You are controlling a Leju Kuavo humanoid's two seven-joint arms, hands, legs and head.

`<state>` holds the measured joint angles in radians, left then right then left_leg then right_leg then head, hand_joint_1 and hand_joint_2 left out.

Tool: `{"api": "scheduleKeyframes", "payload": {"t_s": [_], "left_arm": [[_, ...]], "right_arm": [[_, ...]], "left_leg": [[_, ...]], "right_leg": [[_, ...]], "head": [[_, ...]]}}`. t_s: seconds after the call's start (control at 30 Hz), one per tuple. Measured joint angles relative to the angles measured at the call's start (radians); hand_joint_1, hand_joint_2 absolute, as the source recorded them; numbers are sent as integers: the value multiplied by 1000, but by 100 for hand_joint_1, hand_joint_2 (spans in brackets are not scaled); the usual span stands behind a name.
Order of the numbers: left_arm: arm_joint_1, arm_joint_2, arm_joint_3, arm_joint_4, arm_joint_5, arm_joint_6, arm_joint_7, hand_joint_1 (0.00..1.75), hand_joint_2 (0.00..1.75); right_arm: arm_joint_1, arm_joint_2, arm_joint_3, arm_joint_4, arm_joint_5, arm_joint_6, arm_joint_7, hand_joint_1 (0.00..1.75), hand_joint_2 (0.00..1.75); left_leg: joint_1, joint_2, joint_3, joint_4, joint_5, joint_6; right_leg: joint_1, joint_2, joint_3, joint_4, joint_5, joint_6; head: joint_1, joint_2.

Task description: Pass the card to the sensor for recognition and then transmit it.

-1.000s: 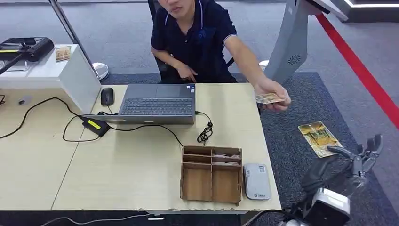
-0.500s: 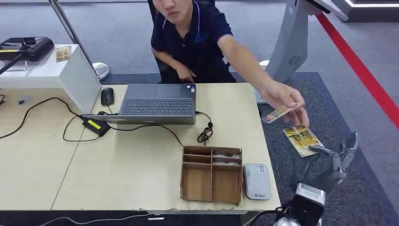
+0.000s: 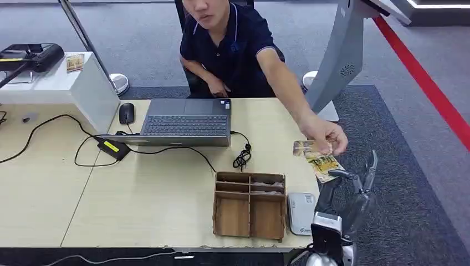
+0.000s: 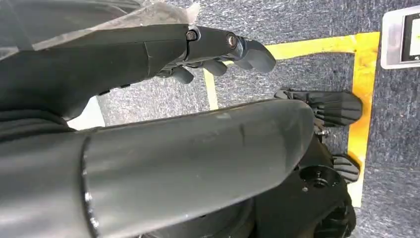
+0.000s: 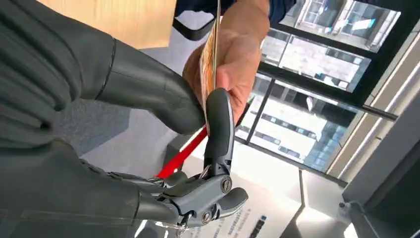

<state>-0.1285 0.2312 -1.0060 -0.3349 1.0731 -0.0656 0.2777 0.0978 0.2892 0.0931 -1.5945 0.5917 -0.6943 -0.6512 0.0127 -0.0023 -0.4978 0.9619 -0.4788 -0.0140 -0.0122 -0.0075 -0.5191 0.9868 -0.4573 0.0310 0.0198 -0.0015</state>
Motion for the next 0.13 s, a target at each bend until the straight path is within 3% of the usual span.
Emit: {"api": "scheduleKeyframes", "payload": {"t_s": [0.13], "left_arm": [[0, 0, -5, 0, -1, 0, 0, 0, 0]], "right_arm": [[-6, -2, 8, 24, 3, 0, 2, 175, 175]], "left_leg": [[0, 0, 0, 0, 0, 0]], "right_leg": [[0, 0, 0, 0, 0, 0]], "head": [[0, 0]]}}
